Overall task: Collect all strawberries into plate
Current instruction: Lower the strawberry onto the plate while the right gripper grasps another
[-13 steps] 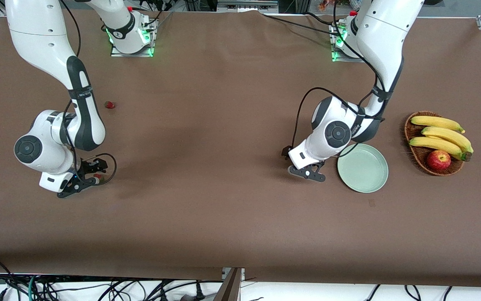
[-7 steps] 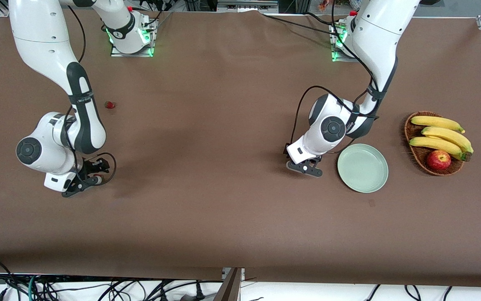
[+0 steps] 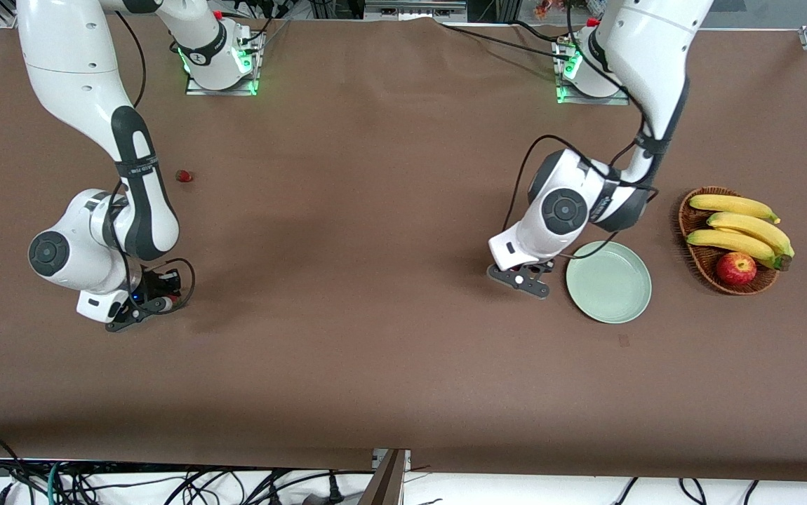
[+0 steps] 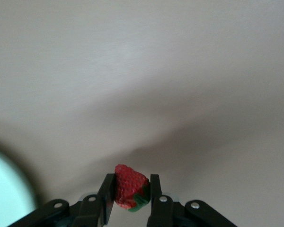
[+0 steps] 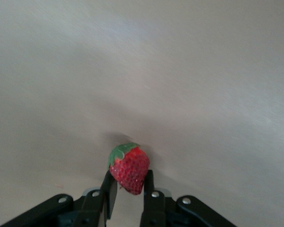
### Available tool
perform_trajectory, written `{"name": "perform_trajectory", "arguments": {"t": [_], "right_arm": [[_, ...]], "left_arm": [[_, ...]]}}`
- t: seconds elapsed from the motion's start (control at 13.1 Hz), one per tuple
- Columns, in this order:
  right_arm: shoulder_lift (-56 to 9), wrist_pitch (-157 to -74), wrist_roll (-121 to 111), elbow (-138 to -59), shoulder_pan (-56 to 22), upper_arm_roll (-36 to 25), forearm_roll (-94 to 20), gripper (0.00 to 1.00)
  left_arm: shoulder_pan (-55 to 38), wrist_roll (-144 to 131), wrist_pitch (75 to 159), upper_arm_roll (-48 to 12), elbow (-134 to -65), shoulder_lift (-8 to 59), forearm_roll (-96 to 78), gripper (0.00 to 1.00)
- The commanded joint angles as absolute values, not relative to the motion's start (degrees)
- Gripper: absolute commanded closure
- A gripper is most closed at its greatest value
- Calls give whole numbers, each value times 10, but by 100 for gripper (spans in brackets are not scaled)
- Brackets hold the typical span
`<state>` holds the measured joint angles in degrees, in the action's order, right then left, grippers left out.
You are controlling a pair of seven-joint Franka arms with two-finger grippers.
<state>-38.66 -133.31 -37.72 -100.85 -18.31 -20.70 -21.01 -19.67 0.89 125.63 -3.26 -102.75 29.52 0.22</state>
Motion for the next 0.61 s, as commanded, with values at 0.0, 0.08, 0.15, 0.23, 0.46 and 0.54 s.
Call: {"name": "perform_trajectory", "arguments": {"t": [0.0, 0.08, 0.15, 0.23, 0.46, 0.54], "right_arm": [[-330, -1247, -250, -988, -234, -206, -216, 85], [-321, -1208, -181, -965, -263, -207, -216, 84], [-318, -1168, -96, -938, -289, -207, -214, 84], [-317, -1140, -17, -911, -316, -207, -210, 84], [-321, -1094, 201, -850, -394, -205, -219, 84], [-325, -1101, 276, -849, -425, -204, -220, 84]], "left_arm": [[-135, 130, 1130, -34, -977, 277, 15, 100], [-108, 181, 1108, -33, -970, 277, 23, 100], [-79, 225, 1105, -34, -970, 277, 33, 100], [-56, 279, 1107, -34, -971, 281, 40, 100], [-6, 414, 1142, -35, -975, 318, 51, 100], [-5, 444, 1167, -35, -979, 330, 51, 100]]}}
